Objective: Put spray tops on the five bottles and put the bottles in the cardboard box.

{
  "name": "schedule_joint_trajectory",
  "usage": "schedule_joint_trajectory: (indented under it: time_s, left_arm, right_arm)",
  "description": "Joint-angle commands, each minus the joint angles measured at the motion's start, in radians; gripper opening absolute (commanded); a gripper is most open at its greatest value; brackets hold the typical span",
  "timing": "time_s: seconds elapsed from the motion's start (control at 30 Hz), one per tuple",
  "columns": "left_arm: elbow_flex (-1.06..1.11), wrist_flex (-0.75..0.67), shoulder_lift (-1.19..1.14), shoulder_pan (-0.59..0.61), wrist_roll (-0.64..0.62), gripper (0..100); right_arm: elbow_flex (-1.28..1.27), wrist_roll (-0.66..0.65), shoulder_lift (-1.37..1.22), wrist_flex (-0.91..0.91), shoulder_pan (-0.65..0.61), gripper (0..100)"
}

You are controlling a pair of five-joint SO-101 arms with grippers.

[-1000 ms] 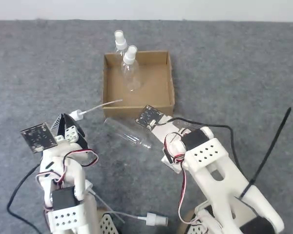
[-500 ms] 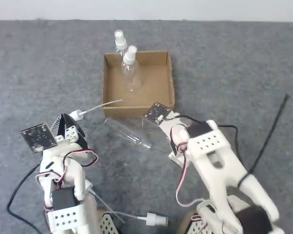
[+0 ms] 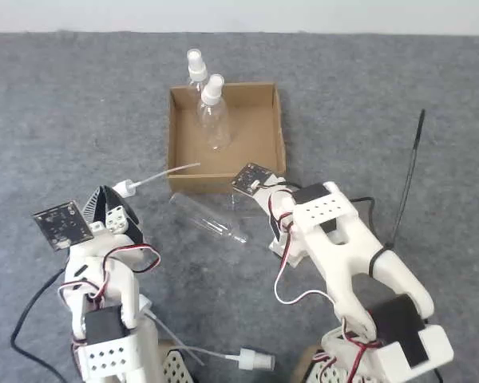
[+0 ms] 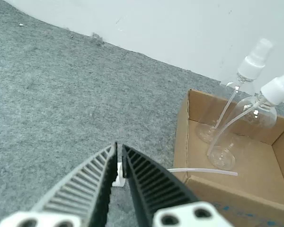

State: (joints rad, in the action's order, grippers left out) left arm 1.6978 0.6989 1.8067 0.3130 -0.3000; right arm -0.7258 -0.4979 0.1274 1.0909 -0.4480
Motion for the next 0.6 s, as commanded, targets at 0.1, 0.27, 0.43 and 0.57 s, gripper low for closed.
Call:
schedule_joint_trajectory:
  time_s: [0.1, 0.27, 0.43, 0.57]
  left_arm:
    - [-0.013, -0.026, 0.012, 0.003, 0.006, 1]
    - [-0.013, -0.026, 0.012, 0.005, 0.006, 1]
    - [-0.013, -0.025, 0.009, -0.002, 0.005, 1]
    - [-0.013, -0.025, 0.011, -0.003, -0.023, 1]
  right_arm:
    - [0.066, -0.015, 0.150, 0.068, -0.008, 1.3]
    - [0.066, -0.006, 0.320, 0.128, -0.013, 0.7]
    - [0.066, -0.005, 0.440, 0.148, -0.065, 0.7]
    - [0.068, 0.087, 0.492, 0.134, -0.165, 0.7]
